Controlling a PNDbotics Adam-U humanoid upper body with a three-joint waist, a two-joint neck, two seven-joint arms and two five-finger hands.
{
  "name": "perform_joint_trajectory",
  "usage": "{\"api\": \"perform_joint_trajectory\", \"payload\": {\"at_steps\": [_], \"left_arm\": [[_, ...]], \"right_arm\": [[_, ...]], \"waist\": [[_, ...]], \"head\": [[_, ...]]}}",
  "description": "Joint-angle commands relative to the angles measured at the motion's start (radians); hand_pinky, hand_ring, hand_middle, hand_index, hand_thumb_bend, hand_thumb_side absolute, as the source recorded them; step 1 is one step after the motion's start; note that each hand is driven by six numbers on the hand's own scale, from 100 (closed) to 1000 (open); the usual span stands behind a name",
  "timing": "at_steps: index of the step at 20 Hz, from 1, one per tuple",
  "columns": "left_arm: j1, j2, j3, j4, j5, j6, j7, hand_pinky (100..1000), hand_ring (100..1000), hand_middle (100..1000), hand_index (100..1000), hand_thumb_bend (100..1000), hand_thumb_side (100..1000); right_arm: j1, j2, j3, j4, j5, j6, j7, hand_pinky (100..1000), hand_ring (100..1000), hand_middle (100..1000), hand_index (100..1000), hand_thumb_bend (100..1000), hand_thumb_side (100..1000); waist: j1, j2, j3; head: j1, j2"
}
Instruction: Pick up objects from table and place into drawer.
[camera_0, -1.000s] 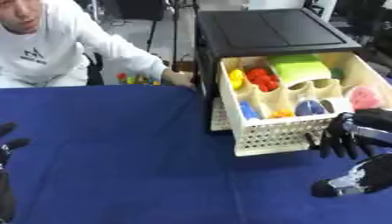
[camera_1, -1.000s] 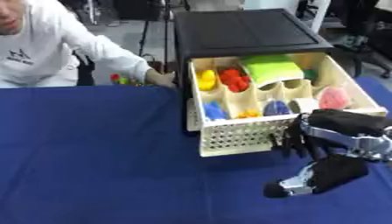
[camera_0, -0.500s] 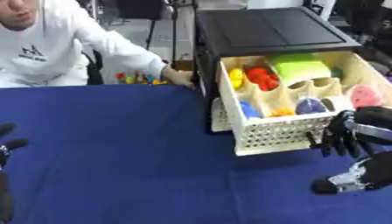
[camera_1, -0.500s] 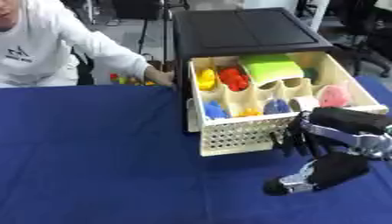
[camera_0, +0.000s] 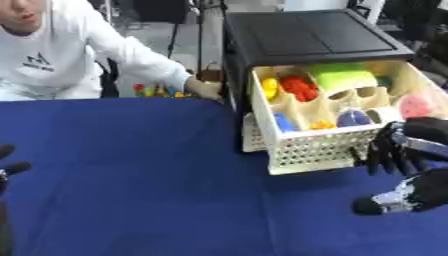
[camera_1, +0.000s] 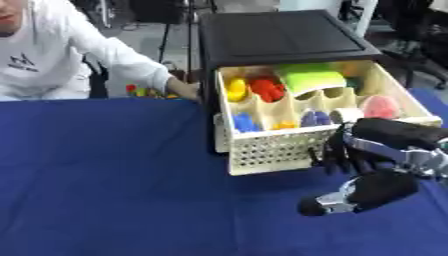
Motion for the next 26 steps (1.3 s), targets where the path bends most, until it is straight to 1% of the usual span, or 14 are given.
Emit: {"api": "perform_joint_trajectory", "payload": {"at_steps": [1, 11, 26], "left_arm": [[-0.013, 0.005, -0.001, -0.013, 0.001, -0.002, -0.007, 560, 691, 737, 897, 594, 1000], [-0.016, -0.001, -0.002, -0.013, -0.003, 0.001, -0.011, 562, 690, 738, 898, 593, 1000], [-0.018, -0.013, -0.005, -0.013, -0.015, 0.004, -0.016, 563, 688, 738, 898, 590, 1000]], "right_arm": [[-0.027, -0.015, -0.004, 0.012, 0.014, -0.003, -0.005, 330, 765, 962, 955, 833, 844], [-0.043, -0.007, -0.002, 0.046, 0.02, -0.006, -0.012, 335, 770, 965, 957, 835, 834], [-0.069, 0.011, -0.009, 0.126, 0.049, 0.004, -0.056, 339, 777, 974, 965, 834, 845]], "waist": [[-0.002, -0.01, 0.004], [-0.005, 0.004, 0.013], [-0.01, 0.028, 0.04]], "head": [[-0.008, -0.016], [-0.013, -0.024], [-0.026, -0.05]]}}
